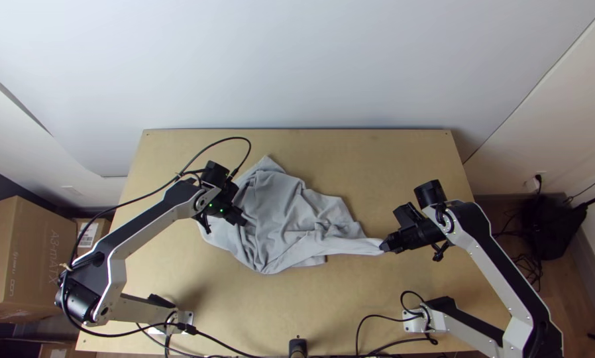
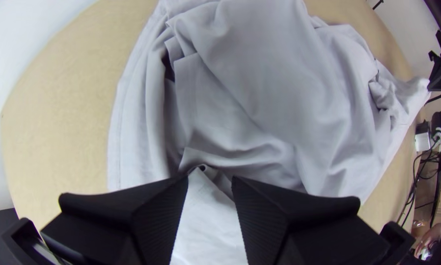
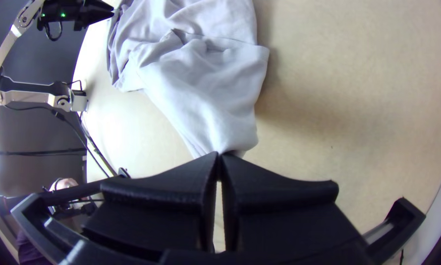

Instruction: Fold the t-shirt

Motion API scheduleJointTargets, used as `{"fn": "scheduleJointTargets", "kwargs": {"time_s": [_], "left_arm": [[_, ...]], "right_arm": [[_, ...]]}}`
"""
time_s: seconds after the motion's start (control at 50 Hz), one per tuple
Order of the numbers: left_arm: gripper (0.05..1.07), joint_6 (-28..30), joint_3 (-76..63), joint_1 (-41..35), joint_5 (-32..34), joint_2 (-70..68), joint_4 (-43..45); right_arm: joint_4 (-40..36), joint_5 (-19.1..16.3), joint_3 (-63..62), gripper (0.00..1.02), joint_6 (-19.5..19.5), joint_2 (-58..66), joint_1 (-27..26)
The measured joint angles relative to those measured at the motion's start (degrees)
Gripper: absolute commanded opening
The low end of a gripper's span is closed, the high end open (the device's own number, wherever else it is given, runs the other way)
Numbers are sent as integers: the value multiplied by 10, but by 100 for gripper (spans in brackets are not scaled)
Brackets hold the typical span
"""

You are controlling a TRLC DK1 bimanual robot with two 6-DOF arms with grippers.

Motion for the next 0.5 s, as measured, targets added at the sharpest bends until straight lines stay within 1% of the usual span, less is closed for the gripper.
{"fn": "scheduleJointTargets", "kwargs": {"time_s": [0.16,0.28,0.3,0.34,0.36,0.42,0.44,0.5], "left_arm": [[53,0,0,-6,-3,23,7],[52,0,0,-11,-38,38,15],[51,0,-1,-11,-42,41,16],[39,0,-3,-11,-45,46,17],[30,0,-4,-11,-46,48,18],[10,0,-12,-12,-48,50,23],[8,0,-14,-12,-48,50,24],[8,0,-21,-12,-48,49,27]], "right_arm": [[0,0,0,2,2,-7,0],[0,0,0,2,6,-16,0],[0,0,0,2,7,-18,0],[0,0,0,2,9,-20,0],[0,0,0,2,10,-22,0],[0,0,0,2,13,-25,4],[0,0,0,2,13,-26,4],[0,0,0,2,13,-30,7]]}}
